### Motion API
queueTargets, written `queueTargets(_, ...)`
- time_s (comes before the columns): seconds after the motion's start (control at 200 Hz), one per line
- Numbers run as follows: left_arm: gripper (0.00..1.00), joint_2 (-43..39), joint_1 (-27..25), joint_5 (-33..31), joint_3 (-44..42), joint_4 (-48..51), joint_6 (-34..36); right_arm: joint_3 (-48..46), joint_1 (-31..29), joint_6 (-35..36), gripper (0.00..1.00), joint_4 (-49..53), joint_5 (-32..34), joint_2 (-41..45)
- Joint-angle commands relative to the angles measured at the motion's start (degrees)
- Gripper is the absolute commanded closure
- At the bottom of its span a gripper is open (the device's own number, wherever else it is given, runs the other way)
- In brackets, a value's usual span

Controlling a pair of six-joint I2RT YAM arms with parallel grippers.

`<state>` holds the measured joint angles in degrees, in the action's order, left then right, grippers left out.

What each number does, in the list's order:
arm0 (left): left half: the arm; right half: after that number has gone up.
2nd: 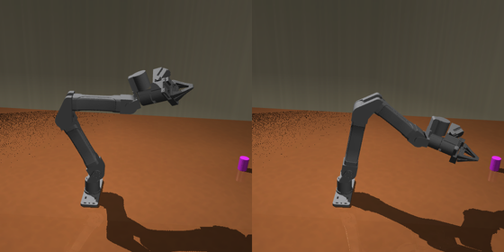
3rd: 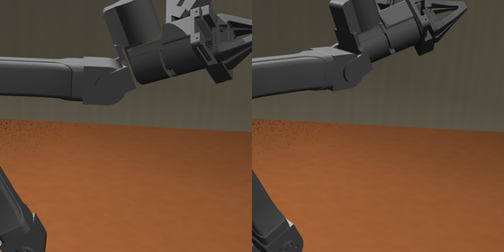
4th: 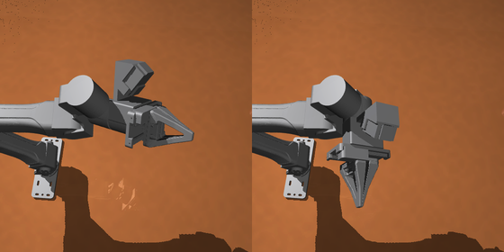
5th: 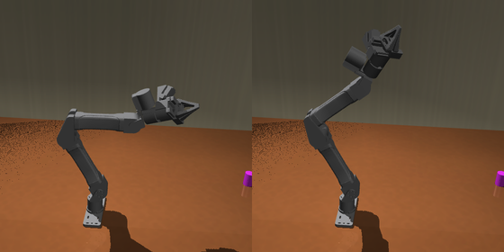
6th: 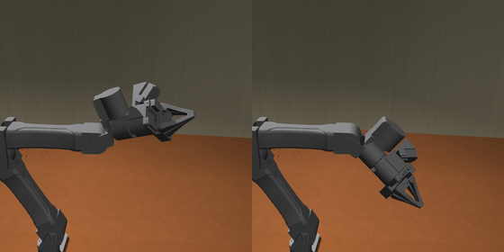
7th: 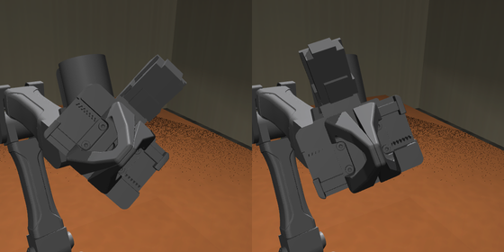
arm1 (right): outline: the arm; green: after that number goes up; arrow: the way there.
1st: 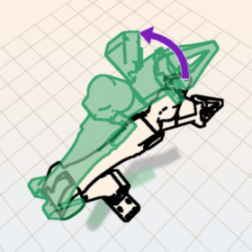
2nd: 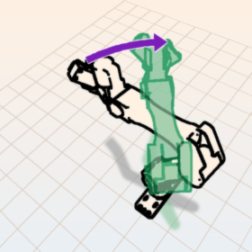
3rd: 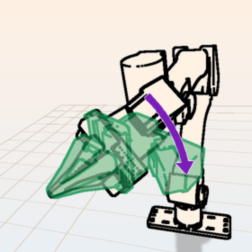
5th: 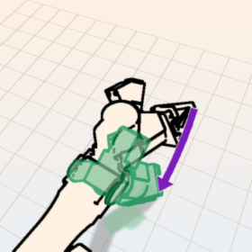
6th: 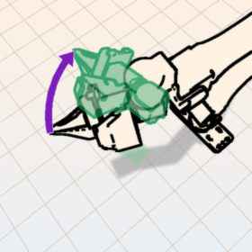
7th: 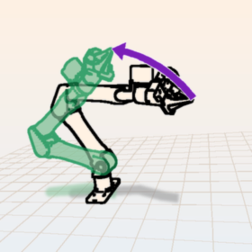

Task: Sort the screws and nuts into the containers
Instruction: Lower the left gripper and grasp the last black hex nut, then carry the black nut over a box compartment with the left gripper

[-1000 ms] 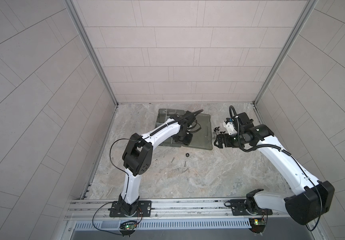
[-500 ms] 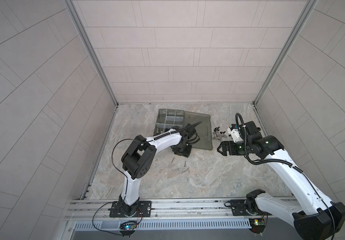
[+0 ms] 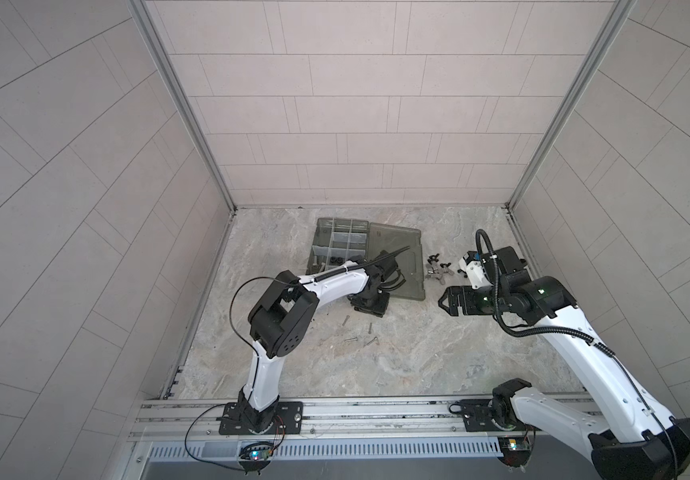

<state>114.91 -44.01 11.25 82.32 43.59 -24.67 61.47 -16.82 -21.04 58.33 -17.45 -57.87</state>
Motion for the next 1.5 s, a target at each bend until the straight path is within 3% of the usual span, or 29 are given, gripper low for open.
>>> queueTargets(0.0,0.54,1.93,-0.2,-1.06,2.08,1.24,0.74,0.3,0.12,0.12,0.01,1.75,1.54,0.82)
queueTargets(0.365,0.54,4.79,-0.11,-1.14,5.56,3.34,2.67,1.0,0.47,0.56,0.01,1.76,2.15,-0.36)
queueTargets(0.58,0.68,5.21,-0.08,-0.92,6.09,4.5,3.81,0.86,0.71,0.51,0.01,1.27,2.05,-1.03)
queueTargets(1.066,0.68,6.73,-0.07,-0.61,6.03,5.01,3.81,0.39,1.25,1.53,0.01,0.72,1.44,-2.43)
queueTargets(1.196,0.77,6.88,-0.03,-0.52,7.33,5.84,4.24,0.25,1.48,1.62,0.01,0.7,1.24,-2.26)
queueTargets(1.496,0.78,4.95,0.57,-3.3,12.48,11.03,6.7,1.29,1.7,1.83,0.01,0.6,1.07,-2.79)
